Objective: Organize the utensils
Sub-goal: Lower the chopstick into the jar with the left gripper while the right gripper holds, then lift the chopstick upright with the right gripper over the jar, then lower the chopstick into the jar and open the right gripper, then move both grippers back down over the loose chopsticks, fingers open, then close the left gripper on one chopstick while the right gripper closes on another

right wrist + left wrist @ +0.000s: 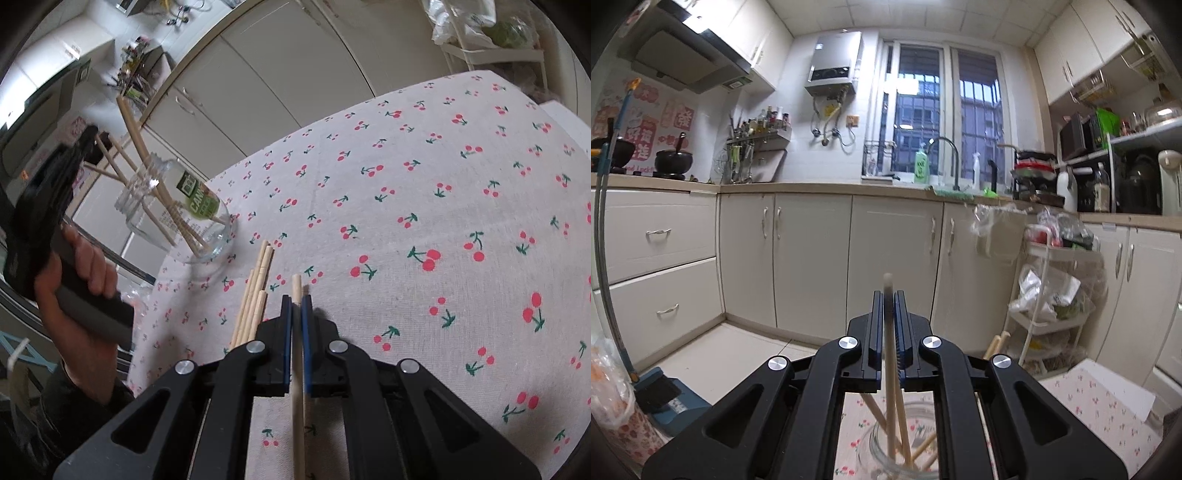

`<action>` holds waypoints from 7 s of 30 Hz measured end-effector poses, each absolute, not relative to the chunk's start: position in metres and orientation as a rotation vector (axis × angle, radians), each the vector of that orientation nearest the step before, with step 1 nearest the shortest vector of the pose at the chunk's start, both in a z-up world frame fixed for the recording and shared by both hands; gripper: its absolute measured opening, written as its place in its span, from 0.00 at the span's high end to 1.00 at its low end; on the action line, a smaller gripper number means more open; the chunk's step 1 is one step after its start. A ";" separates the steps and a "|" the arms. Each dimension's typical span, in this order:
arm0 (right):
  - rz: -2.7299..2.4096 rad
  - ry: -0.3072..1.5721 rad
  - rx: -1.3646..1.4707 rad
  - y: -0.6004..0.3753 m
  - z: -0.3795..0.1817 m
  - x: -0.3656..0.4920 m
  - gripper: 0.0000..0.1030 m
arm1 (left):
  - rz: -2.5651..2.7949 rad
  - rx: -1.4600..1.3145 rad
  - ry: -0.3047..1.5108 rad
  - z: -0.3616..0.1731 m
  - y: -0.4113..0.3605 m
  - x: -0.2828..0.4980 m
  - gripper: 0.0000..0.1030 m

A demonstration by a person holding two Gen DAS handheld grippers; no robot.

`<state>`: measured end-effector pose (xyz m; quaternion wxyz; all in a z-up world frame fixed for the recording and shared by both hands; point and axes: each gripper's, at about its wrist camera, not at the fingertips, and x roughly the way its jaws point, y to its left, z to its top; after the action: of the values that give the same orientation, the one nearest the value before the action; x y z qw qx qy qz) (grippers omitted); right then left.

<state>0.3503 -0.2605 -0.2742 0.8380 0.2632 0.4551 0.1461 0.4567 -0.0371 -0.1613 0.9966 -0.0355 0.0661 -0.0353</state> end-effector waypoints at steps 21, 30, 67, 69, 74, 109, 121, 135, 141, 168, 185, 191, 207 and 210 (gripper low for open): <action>0.316 0.202 0.716 -0.228 -0.116 0.365 0.94 | 0.103 -0.193 0.291 -0.202 0.056 0.350 0.28; 0.333 0.036 0.502 -0.161 -0.093 0.414 0.94 | 0.132 -0.343 0.298 -0.226 0.092 0.341 0.28; 0.254 0.064 0.419 -0.134 -0.117 0.461 0.94 | 0.030 -0.436 0.371 -0.235 0.091 0.356 0.28; 0.255 0.089 0.417 -0.133 -0.122 0.464 0.94 | 0.030 -0.440 0.372 -0.235 0.091 0.356 0.28; 0.266 0.112 0.396 -0.128 -0.130 0.459 0.94 | 0.026 -0.441 0.375 -0.235 0.091 0.357 0.28; 0.290 0.142 0.305 -0.124 -0.136 0.449 0.94 | 0.032 -0.472 0.412 -0.240 0.095 0.366 0.27; 0.344 0.238 0.183 -0.128 -0.142 0.401 0.70 | 0.041 -0.412 0.409 -0.238 0.084 0.366 0.26; 0.105 0.812 0.223 -0.249 -0.242 0.303 0.62 | -0.192 -0.210 0.709 -0.227 -0.015 0.387 0.26; 0.077 0.793 0.260 -0.273 -0.242 0.292 0.58 | -0.232 -0.106 0.883 -0.258 -0.068 0.408 0.33; 0.101 0.787 0.385 -0.298 -0.245 0.286 0.49 | -0.196 0.123 0.997 -0.276 -0.125 0.417 0.80; 0.282 0.905 0.203 -0.228 -0.251 0.293 0.58 | -0.273 0.100 1.064 -0.273 -0.051 0.421 0.96; 0.270 0.973 0.177 -0.214 -0.262 0.304 0.72 | -0.290 0.038 1.051 -0.274 -0.043 0.417 0.96; 0.248 1.015 -0.026 -0.180 -0.261 0.317 0.75 | -0.331 -0.017 1.033 -0.276 -0.041 0.417 0.95; 0.243 1.017 -0.063 -0.174 -0.261 0.320 0.75 | -0.332 -0.030 1.033 -0.276 -0.039 0.417 0.95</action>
<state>0.3200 -0.1735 -0.2611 0.8658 -0.0303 0.4857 0.1161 0.4174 -0.0394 -0.2764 0.8563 -0.0145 0.4916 -0.1578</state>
